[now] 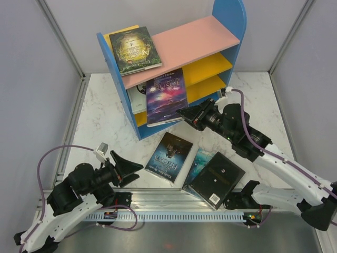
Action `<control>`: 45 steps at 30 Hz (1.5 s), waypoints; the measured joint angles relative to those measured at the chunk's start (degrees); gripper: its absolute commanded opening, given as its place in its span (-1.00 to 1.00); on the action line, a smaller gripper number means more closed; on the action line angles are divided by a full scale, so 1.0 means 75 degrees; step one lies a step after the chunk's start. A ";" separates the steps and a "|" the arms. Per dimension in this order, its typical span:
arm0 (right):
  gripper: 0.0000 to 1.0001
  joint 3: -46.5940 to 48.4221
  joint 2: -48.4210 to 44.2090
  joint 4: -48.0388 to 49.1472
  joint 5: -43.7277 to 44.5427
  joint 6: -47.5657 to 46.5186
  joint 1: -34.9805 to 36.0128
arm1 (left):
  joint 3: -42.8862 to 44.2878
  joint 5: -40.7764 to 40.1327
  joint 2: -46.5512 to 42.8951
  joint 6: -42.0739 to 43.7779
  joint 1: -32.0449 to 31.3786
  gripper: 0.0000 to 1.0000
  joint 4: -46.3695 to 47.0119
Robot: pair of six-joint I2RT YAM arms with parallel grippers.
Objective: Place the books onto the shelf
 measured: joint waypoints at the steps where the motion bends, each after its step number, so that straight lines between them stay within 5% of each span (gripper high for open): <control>1: -1.00 0.0073 0.0239 0.0114 -0.0140 0.0041 0.0000 | 0.0047 -0.0006 -0.0006 0.0023 0.0000 0.98 -0.0061; 10: -1.00 0.0752 0.2116 0.1419 -0.1093 0.0379 -0.0003 | 0.0344 -0.0175 -0.0009 0.0216 0.0000 0.99 -0.0560; 25: -0.93 0.1935 0.3605 0.1652 -0.1731 0.0321 -0.0769 | 0.1341 -0.0705 -0.0012 0.0603 -0.0003 0.99 -0.1571; 34: 0.21 0.2235 0.3876 0.1693 -0.1993 0.0239 -0.0909 | 0.1716 -0.1224 -0.0012 0.0682 -0.0187 1.00 -0.2075; 36: 0.82 0.2323 0.3856 0.1577 -0.2046 0.0143 -0.0953 | 0.1751 -0.1282 -0.0012 0.0688 -0.0224 1.00 -0.2139; 37: 0.94 0.2352 0.3812 0.1454 -0.2084 0.0079 -0.0982 | 0.1754 -0.1338 -0.0012 0.0691 -0.0233 1.00 -0.2171; 45: 0.96 0.3153 0.3171 -0.1212 -0.2194 -0.1268 -0.1743 | 0.1754 -0.1408 -0.0012 0.0691 -0.0256 1.00 -0.2349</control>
